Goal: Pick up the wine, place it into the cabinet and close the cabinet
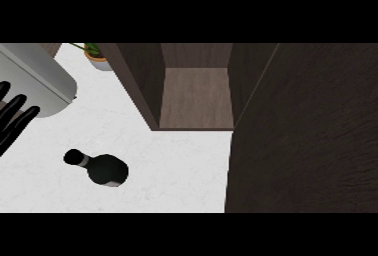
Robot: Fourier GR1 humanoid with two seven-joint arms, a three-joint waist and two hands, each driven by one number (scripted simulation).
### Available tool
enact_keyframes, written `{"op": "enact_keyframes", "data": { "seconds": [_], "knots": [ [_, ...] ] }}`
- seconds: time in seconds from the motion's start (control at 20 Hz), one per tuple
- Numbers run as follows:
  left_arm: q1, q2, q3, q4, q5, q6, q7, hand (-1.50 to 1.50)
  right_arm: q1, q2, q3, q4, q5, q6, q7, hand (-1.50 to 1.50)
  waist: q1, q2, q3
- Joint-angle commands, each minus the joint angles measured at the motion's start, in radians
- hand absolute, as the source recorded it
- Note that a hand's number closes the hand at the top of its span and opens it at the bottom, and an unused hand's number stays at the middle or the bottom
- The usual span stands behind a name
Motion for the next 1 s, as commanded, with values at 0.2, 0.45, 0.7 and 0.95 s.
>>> {"op": "enact_keyframes", "data": {
  "seconds": [0.2,0.45,0.7,0.95],
  "knots": [
    [-0.053,0.089,0.116,-0.095,0.141,0.131,0.173,-1.50,-0.157,-0.023,-0.034,-0.128,-0.060,-0.068,0.269,-1.50,0.001,0.001,0.000],
    [-0.085,0.127,0.137,-0.074,0.177,0.138,0.232,-1.50,-0.278,-0.025,-0.075,-0.135,-0.054,-0.122,0.373,-1.50,-0.001,0.001,0.000],
    [-0.148,0.095,0.051,-0.071,0.061,0.215,0.225,-1.50,-0.340,-0.024,-0.040,-0.148,-0.017,-0.142,0.445,-1.50,-0.007,0.001,0.000],
    [-0.133,0.069,0.028,0.006,0.017,0.140,0.197,-1.50,-0.432,-0.059,-0.113,-0.123,-0.055,-0.146,0.516,-1.50,-0.006,0.002,0.000]
  ]
}}
